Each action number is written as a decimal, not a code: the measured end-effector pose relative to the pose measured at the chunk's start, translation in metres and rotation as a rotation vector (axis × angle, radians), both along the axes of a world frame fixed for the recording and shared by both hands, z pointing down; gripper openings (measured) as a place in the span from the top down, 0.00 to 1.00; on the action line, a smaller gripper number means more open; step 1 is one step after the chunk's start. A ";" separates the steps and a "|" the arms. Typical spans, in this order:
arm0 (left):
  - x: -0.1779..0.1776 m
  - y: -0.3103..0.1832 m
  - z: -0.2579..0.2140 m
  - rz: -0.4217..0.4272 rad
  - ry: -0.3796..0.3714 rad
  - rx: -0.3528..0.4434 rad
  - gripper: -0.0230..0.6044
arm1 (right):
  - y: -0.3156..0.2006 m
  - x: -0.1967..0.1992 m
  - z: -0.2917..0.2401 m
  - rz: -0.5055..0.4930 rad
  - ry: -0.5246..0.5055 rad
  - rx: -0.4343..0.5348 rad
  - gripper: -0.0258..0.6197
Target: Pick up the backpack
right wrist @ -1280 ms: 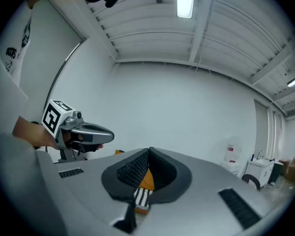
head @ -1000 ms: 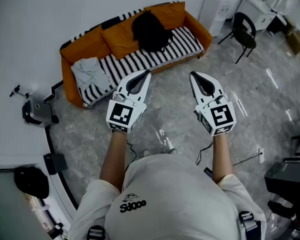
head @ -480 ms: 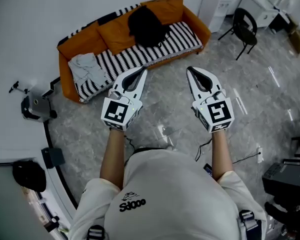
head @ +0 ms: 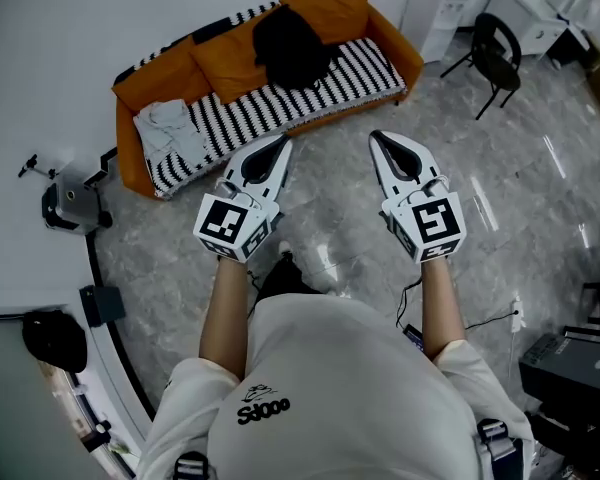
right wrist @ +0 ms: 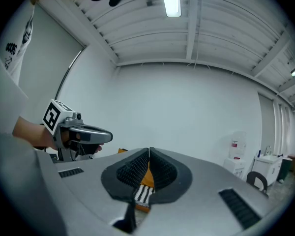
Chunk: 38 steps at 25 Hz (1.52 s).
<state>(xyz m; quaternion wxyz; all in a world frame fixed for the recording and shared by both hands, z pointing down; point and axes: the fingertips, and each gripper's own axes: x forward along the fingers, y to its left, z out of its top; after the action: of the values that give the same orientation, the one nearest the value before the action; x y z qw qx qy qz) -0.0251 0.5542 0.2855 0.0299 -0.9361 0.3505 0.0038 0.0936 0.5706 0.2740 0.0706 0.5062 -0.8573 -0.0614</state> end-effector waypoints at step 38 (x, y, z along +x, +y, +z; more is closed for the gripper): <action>-0.058 -0.445 0.017 0.069 -0.036 -0.036 0.93 | -0.434 -0.049 0.002 0.063 -0.072 -0.021 0.91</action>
<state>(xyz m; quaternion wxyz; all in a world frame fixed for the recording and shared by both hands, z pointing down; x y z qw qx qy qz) -0.0833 0.1089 0.3022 0.0191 -0.9479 0.3175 -0.0185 0.0445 0.1365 0.2765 0.0471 0.5342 -0.8434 -0.0319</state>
